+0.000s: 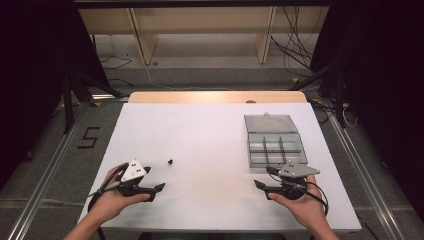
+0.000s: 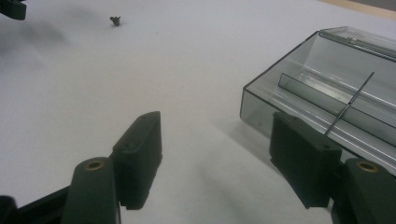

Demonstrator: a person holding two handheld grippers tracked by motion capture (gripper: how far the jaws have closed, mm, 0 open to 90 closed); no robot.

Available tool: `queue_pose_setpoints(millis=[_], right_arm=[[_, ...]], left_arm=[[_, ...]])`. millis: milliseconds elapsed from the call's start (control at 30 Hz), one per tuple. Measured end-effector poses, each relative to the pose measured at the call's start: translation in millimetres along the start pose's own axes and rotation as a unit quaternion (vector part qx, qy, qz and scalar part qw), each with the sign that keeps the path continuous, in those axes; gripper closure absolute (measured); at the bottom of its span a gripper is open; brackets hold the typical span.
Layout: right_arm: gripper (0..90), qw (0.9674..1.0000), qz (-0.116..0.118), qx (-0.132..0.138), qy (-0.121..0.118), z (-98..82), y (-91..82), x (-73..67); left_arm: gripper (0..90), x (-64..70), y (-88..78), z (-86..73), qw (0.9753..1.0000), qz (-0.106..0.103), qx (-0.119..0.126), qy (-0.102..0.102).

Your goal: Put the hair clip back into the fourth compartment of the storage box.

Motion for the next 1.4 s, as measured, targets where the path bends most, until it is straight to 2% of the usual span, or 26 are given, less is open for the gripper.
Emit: queue_pose_setpoints(millis=[133, 400, 633, 1000, 1400], right_arm=[[35.5, 1.0, 0.004, 0.001, -0.001, 1.1, 3.3, -2.2], [35.9, 0.9995, 0.029, 0.009, -0.011, 16.6, 22.8, -19.4], [36.8, 0.9986, 0.047, 0.008, -0.022, 34.6, 52.2, -36.9], [37.3, 0.9974, 0.063, 0.001, -0.034, 59.0, 100.5, -56.0], [37.8, 0.9955, 0.082, -0.011, -0.046, 81.7, 160.9, -81.7]], left_arm=[[23.4, 0.4, 0.6, -0.1, 1.0, 0.001, 0.0, 0.002], [22.7, 1.3, 0.2, -1.0, 1.0, 0.0, -0.003, 0.003], [22.5, 1.3, 0.9, -1.8, 1.0, -0.002, -0.005, 0.004], [22.3, 1.7, 2.3, -1.6, 1.0, -0.003, -0.007, 0.005], [22.2, 0.9, 3.9, -1.6, 1.0, -0.003, -0.006, 0.006]])
Point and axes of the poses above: each handheld gripper's, and its own axes: y roughly forward along the jaws, z roughly out of its top, x roughly to its right, the point moved 2 cm from there along y, roughly forward along the jaws
